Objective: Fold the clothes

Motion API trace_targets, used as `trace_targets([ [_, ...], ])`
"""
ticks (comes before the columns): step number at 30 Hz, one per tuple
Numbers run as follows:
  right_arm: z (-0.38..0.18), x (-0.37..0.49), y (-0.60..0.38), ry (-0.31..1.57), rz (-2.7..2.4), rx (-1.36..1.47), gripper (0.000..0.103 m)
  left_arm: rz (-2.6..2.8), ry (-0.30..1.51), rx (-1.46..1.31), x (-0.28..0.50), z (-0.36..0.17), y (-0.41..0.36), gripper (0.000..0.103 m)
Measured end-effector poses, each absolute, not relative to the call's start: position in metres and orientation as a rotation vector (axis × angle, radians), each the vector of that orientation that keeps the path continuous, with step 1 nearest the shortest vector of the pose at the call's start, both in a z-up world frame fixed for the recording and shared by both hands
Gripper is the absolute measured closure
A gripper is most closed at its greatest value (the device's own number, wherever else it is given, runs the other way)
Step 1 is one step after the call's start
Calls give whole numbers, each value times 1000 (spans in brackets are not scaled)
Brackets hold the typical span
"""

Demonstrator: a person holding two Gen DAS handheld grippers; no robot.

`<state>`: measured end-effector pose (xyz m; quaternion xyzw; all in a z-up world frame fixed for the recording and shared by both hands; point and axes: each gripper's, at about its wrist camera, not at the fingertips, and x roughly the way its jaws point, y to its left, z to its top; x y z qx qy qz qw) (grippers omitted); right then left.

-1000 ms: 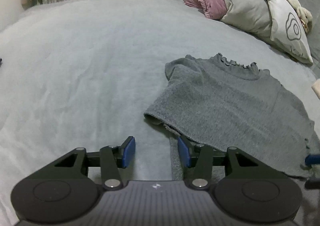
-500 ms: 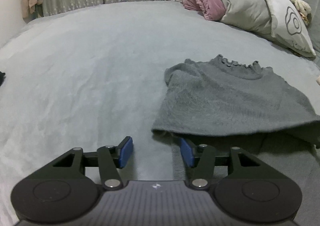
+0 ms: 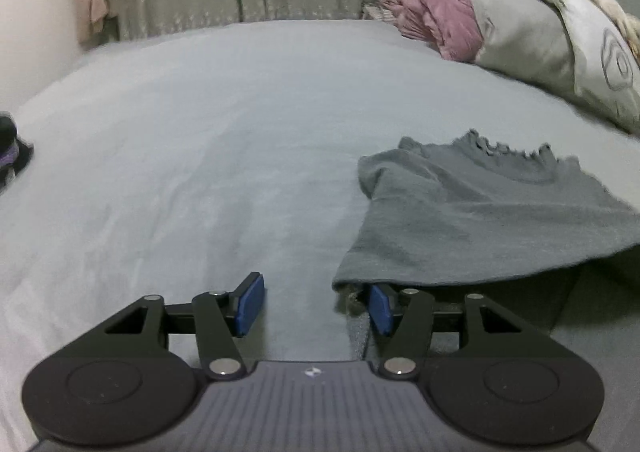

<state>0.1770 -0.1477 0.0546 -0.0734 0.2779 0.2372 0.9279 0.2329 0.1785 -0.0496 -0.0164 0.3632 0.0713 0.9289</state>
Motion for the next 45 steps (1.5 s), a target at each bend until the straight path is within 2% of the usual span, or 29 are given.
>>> trace_targets([
  [7, 41, 173, -155, 688, 580, -229, 103, 216, 732, -127, 228, -50, 197, 47],
  [8, 38, 171, -152, 714, 615, -252, 103, 250, 730, -136, 227, -49, 199, 52],
  [9, 34, 169, -151, 754, 680, -257, 103, 297, 730, -123, 228, -48, 202, 63],
  [12, 22, 162, -144, 882, 877, -268, 98, 358, 744, -132, 227, -47, 218, 62],
  [15, 22, 158, -143, 901, 916, -259, 70, 331, 754, -214, 221, -39, 232, 53],
  [16, 28, 162, -150, 880, 920, -204, 65, 323, 753, -229, 219, -36, 233, 52],
  [18, 37, 175, -167, 847, 886, -61, 63, 296, 753, -227, 217, -35, 229, 51],
  [22, 31, 200, -183, 833, 705, 41, 65, 240, 752, -168, 216, -35, 211, 51],
  [27, 0, 213, -167, 919, 632, -46, 68, 214, 766, -94, 217, -39, 200, 49],
  [29, -12, 211, -157, 925, 607, -121, 82, 206, 768, -56, 216, -42, 195, 48],
  [30, -12, 209, -156, 915, 606, -131, 96, 207, 768, -42, 217, -43, 193, 46],
  [31, -9, 207, -157, 896, 604, -131, 100, 207, 768, -21, 218, -44, 191, 46],
  [36, 6, 206, -166, 827, 530, -140, 100, 212, 768, -5, 219, -47, 191, 46],
  [41, -5, 216, -170, 899, 440, -185, 100, 216, 774, 4, 221, -48, 191, 43],
  [45, -12, 221, -172, 936, 430, -174, 86, 223, 779, -21, 225, -47, 196, 41],
])
